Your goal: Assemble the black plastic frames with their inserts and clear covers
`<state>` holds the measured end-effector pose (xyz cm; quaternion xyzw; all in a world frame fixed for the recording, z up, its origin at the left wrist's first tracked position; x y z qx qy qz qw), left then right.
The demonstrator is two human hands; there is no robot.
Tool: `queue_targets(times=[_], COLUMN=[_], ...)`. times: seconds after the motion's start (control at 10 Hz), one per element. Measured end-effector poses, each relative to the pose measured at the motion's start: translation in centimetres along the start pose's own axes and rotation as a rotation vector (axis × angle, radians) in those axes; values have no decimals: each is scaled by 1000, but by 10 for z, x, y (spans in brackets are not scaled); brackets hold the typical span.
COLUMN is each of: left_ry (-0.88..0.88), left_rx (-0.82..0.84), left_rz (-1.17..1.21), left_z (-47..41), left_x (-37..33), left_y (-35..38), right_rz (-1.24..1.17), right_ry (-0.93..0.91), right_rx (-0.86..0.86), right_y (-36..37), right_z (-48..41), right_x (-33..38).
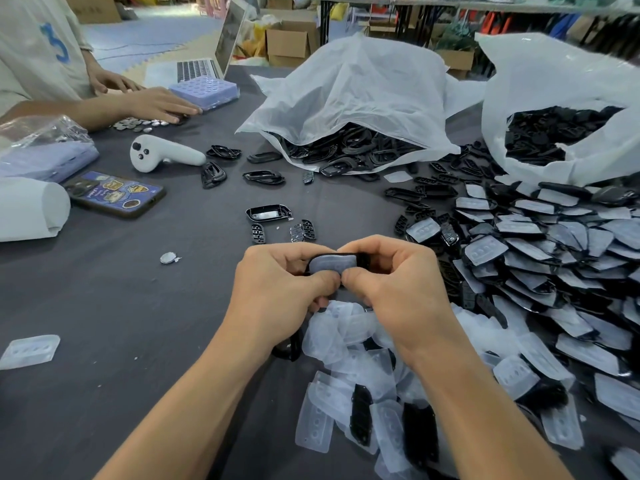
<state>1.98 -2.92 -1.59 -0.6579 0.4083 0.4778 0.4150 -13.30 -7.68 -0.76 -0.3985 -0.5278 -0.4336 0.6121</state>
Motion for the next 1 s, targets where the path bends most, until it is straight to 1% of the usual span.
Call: queue_targets(times=[0.1,0.2,0.3,0.5,0.6,0.7,0.8,0.9,1.0], left_ry=[-13,-8,-33,-57,-65,-71,22,132,295], left_rx=[-20,-3,-40,-200,-220,-182,-156,-289,-463], left_rz=[28,132,173,79,55,44,-45,-133,-185], left_z=[0,-1,-2,-4,-4,-1,3,11,51], left_x=[-1,-3,-1,2,5,4,-7,-28,-57], left_y=[0,0,0,-4,-6,-4,-7,-23,-50], right_rz=[1,-38,-40,458,508,575,681,802,918], right_ry=[-13,17,51,-132,-166,-175,-168,-141,8], right_rx=[-5,-72,-87,-168,-189,-174,-183,-247,-478], right_y=[1,-3,-6,-1,2,-1,-20,-64,-139], right_z=[0,-4,-6,6,7,7,3,7,15], right_x=[2,-1,-2,3,5,8,19,37,61])
Point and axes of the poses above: each hand's wrist, its own z-axis away from the middle knuckle, its own y-axis out of the palm, x = y × z, the point moved 4 cm from there along -z, towards the middle knuckle, and after that the axes turned 10 degrees about y, right-handed, at the moved point
